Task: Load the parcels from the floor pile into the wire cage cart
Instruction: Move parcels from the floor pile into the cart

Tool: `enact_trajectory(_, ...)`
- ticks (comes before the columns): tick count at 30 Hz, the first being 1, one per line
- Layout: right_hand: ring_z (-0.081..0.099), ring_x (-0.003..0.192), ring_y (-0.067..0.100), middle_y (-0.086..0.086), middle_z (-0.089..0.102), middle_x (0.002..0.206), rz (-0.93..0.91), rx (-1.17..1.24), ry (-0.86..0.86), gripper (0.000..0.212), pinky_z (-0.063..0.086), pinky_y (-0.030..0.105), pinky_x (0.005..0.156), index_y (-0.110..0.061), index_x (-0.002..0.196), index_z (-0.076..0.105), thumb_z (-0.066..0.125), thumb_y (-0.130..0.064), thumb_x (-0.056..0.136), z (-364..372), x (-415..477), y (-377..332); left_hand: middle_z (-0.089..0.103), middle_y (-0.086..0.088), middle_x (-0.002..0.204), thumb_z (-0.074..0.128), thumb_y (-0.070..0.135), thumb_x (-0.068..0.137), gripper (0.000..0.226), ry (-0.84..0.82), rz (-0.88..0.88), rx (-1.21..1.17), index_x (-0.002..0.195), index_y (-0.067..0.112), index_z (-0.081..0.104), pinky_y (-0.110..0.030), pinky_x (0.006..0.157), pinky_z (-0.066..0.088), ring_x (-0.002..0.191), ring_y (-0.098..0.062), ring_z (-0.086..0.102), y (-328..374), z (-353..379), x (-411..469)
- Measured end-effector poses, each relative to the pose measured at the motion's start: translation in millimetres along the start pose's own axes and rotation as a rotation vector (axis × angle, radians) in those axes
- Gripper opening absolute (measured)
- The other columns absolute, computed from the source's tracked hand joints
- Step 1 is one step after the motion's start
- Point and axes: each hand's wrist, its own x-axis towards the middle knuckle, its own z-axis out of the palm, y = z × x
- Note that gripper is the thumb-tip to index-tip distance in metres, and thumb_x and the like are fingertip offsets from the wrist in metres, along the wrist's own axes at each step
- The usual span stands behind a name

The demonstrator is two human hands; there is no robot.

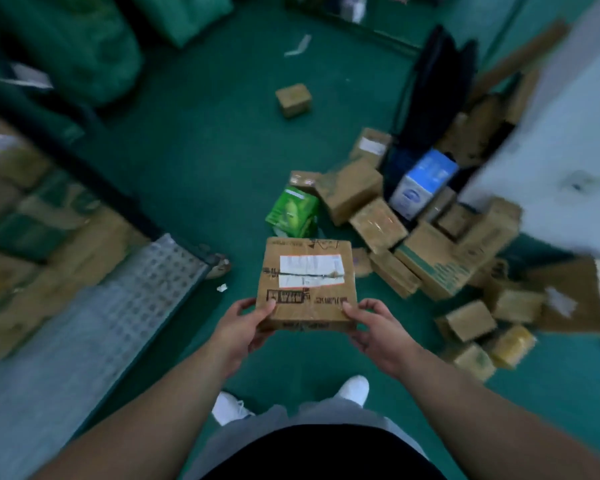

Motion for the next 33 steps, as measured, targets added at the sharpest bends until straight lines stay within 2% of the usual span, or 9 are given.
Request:
enact_trajectory(5,0.063,0.085,0.024,0.005,0.076,0.105,-0.018,-0.230,-0.106,0.031,0.038,0.030,0.065,-0.024,0.101,0.051,0.080,-0.021,0.087,151,21,9,0.077,-0.008,0.108,0.076,0.033,0.091,0.045,0.113,0.040,-0.240,0.131,0.025,0.057,-0.031,0.066,0.049,0.090,-0.026,0.072,-8,-137,-5)
enact_trajectory(8,0.063,0.088,0.026,0.003,0.076,0.103,0.010,-0.302,-0.200,0.033,0.036,0.032,0.066,-0.026,0.094,0.051,0.081,-0.018,0.084,255,32,36,0.079,-0.006,0.103,0.079,0.033,0.089,0.048,0.210,0.084,-0.380,0.131,0.027,0.057,-0.031,0.066,0.049,0.083,-0.022,0.072,-20,-238,-4)
enact_trajectory(11,0.063,0.088,0.025,-0.001,0.075,0.097,0.036,-0.354,-0.277,0.032,0.036,0.030,0.062,-0.026,0.090,0.050,0.079,-0.013,0.085,339,39,58,0.080,-0.005,0.098,0.080,0.028,0.088,0.048,0.285,0.105,-0.474,0.130,0.024,0.057,-0.035,0.076,0.057,0.082,-0.023,0.073,-26,-316,-3)
enact_trajectory(14,0.061,0.082,0.022,0.000,0.075,0.094,0.058,-0.449,-0.363,0.030,0.035,0.030,0.060,-0.024,0.091,0.052,0.079,-0.012,0.085,430,39,79,0.079,-0.007,0.098,0.079,0.027,0.089,0.044,0.371,0.117,-0.574,0.128,0.024,0.058,-0.030,0.063,0.052,0.074,-0.021,0.070,-27,-393,-13)
enact_trajectory(16,0.060,0.082,0.023,0.005,0.076,0.101,0.049,-0.508,-0.423,0.032,0.033,0.032,0.060,-0.021,0.094,0.052,0.081,-0.014,0.082,487,37,84,0.078,-0.009,0.100,0.078,0.028,0.090,0.041,0.419,0.130,-0.619,0.127,0.026,0.059,-0.030,0.065,0.050,0.078,-0.023,0.070,-19,-439,-22)
enact_trajectory(20,0.065,0.082,0.022,0.008,0.076,0.106,0.042,-0.603,-0.486,0.033,0.038,0.031,0.063,-0.017,0.104,0.054,0.079,-0.015,0.083,572,50,77,0.077,-0.009,0.104,0.079,0.027,0.089,0.046,0.483,0.138,-0.675,0.130,0.026,0.059,-0.036,0.079,0.055,0.096,-0.030,0.073,7,-502,-11)
enact_trajectory(25,0.064,0.086,0.026,0.009,0.075,0.107,0.013,-0.686,-0.538,0.042,0.043,0.035,0.067,-0.013,0.114,0.057,0.082,-0.018,0.081,655,89,56,0.076,-0.010,0.107,0.077,0.024,0.090,0.046,0.569,0.170,-0.781,0.131,0.023,0.058,-0.034,0.077,0.053,0.096,-0.028,0.072,48,-543,25)
enact_trajectory(28,0.063,0.083,0.022,0.009,0.076,0.102,0.037,-0.716,-0.610,0.040,0.041,0.033,0.066,-0.014,0.104,0.060,0.083,-0.020,0.072,700,108,44,0.076,-0.010,0.106,0.076,0.021,0.090,0.041,0.636,0.176,-0.871,0.128,0.023,0.059,-0.032,0.072,0.053,0.096,-0.028,0.072,65,-559,36)
enact_trajectory(33,0.065,0.076,0.020,0.012,0.075,0.103,0.098,-0.774,-0.725,0.038,0.043,0.030,0.061,-0.007,0.117,0.058,0.077,-0.012,0.084,766,116,51,0.074,-0.010,0.108,0.077,0.022,0.090,0.043,0.756,0.180,-0.950,0.129,0.024,0.059,-0.036,0.078,0.054,0.095,-0.029,0.071,79,-601,27)
